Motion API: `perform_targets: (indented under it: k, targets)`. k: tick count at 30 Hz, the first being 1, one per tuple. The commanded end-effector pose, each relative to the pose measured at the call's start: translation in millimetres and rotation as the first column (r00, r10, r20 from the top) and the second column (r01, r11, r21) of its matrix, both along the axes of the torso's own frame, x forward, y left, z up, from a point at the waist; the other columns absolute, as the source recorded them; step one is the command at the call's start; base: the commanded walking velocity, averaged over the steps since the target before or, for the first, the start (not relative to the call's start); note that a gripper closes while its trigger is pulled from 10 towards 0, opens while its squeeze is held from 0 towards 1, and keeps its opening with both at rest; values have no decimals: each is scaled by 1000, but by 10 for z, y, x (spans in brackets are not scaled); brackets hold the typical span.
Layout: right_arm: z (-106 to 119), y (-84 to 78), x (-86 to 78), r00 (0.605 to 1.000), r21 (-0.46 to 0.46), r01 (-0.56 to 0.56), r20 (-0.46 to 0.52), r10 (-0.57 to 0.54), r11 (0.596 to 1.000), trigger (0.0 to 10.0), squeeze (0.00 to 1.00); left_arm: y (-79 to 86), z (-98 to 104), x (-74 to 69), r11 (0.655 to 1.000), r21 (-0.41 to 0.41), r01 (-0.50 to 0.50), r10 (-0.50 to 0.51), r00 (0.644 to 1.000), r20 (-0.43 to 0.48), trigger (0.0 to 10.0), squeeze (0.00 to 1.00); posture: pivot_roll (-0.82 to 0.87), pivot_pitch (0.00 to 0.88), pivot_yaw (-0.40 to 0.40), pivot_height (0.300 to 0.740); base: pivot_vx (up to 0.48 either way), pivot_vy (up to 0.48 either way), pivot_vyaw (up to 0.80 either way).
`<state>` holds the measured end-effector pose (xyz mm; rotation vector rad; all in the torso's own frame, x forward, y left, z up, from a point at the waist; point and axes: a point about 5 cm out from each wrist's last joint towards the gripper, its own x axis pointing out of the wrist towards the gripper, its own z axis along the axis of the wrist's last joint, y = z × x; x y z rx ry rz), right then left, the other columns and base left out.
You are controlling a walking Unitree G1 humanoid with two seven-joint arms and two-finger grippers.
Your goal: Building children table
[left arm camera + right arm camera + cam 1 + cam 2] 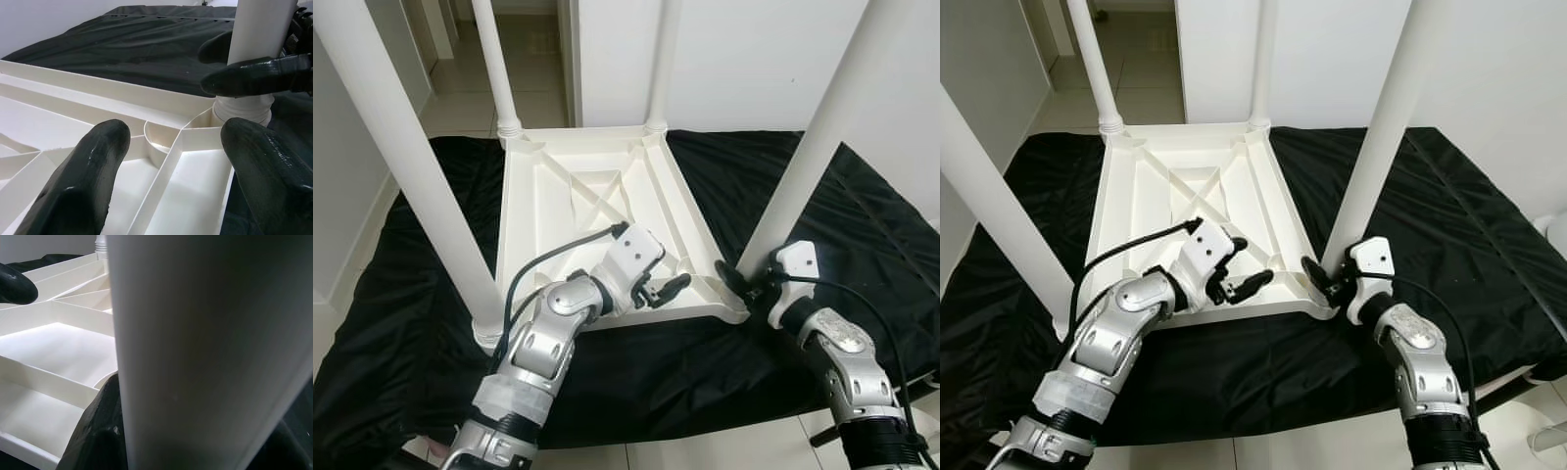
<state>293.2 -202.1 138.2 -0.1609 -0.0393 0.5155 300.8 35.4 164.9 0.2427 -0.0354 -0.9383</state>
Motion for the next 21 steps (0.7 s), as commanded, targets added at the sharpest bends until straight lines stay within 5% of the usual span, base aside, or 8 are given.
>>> perform_targets:
  k: [1,3,4,10,18,19,21]
  targets:
    - [-153,65,-23,997,-9,-31,-72,30,999,157,0,28,12,48,995,-8,-99,99,995,28,10000,0,-40,0,0,740,0,0,0]
    - [-148,58,-18,998,1,-14,-69,14,1000,157,0,30,12,46,995,-8,-98,99,995,28,10000,0,-37,0,0,740,0,0,0]
    - [-133,57,-7,998,30,11,-70,-9,999,10000,0,33,12,44,995,-8,-98,98,995,28,10000,0,-38,0,0,740,0,0,0]
    - [-95,50,29,990,92,125,-70,-118,988,10000,0,36,3,24,995,-7,-95,95,995,26,10000,0,-30,0,-8,740,0,0,0]
    - [-95,172,8,943,194,332,-99,-319,923,10000,0,18,2,-31,997,-17,-80,80,996,27,10000,0,-18,0,-27,740,0,0,0]
    - [-128,242,-52,893,251,451,-131,-432,857,10000,0,52,-15,-22,995,0,-99,99,995,31,10000,0,-13,0,-32,740,0,0,0]
    - [-143,265,-79,866,255,500,-140,-480,828,10000,0,75,-23,-7,994,7,-112,112,993,35,10000,0,-13,0,-34,740,0,0,0]
